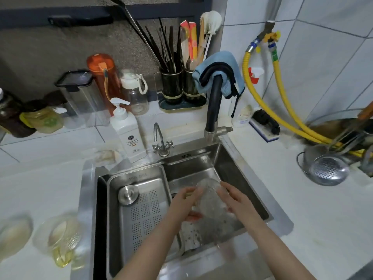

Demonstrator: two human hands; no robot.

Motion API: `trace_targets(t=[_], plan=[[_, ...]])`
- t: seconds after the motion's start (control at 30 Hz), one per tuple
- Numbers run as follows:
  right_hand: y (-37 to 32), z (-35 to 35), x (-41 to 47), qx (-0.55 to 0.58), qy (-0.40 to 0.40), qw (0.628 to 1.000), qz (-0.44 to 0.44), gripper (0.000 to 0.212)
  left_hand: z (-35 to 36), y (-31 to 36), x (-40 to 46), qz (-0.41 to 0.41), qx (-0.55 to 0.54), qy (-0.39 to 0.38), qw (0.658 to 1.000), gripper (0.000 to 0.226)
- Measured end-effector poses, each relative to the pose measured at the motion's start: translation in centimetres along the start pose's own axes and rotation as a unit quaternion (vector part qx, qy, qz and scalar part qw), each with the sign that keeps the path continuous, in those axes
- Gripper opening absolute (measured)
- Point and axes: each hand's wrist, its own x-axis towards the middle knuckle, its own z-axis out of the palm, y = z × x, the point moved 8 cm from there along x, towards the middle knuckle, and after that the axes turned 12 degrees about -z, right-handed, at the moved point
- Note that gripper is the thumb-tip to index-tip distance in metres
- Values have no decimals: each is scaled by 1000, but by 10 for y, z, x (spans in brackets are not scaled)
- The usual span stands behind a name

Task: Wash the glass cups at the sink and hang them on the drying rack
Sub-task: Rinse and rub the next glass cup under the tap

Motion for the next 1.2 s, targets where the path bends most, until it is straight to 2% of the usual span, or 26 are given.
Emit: trace_targets(t=[0.17,0.27,0.37,0.4,0.47,0.53,0.6,0.67,0.77,0.83,0.93,1.0,1.13,1.2], plan=[[-6,-7,16,2,-5,1000,-24,27,0,11,1,34,-6,23,999,46],[-6,-12,27,35,-5,999,-27,33,3,20,3,66,3,43,997,55],[-13,-14,38,56,-44,996,-44,32,6,27,4,101,-9,49,994,72],[-16,-14,42,50,-64,995,-54,41,7,29,4,114,-13,51,992,70],[-16,-15,50,29,-96,993,-64,80,9,34,5,142,-6,61,988,58],[-14,-18,58,18,-119,990,-75,93,9,39,6,150,-11,80,985,38],[-16,-22,65,6,-135,986,-95,92,9,44,8,136,-46,89,986,16],[-23,-27,73,7,-144,981,-130,88,9,49,12,126,-70,109,984,6],[-33,-34,84,34,-154,971,-177,83,7,56,18,108,-84,150,979,14],[-38,-36,95,31,-162,967,-195,80,14,61,23,84,-130,126,980,16],[-29,-36,122,42,-213,961,-173,68,18,67,32,70,-178,113,975,20],[-13,-47,147,59,-186,972,-132,60,16,68,36,74,-174,135,973,21],[-2,-90,199,2,-2,998,-69,42,14,66,41,73,-191,148,968,16],[3,-99,225,-43,42,997,-54,51,13,66,41,82,-207,156,962,14]])
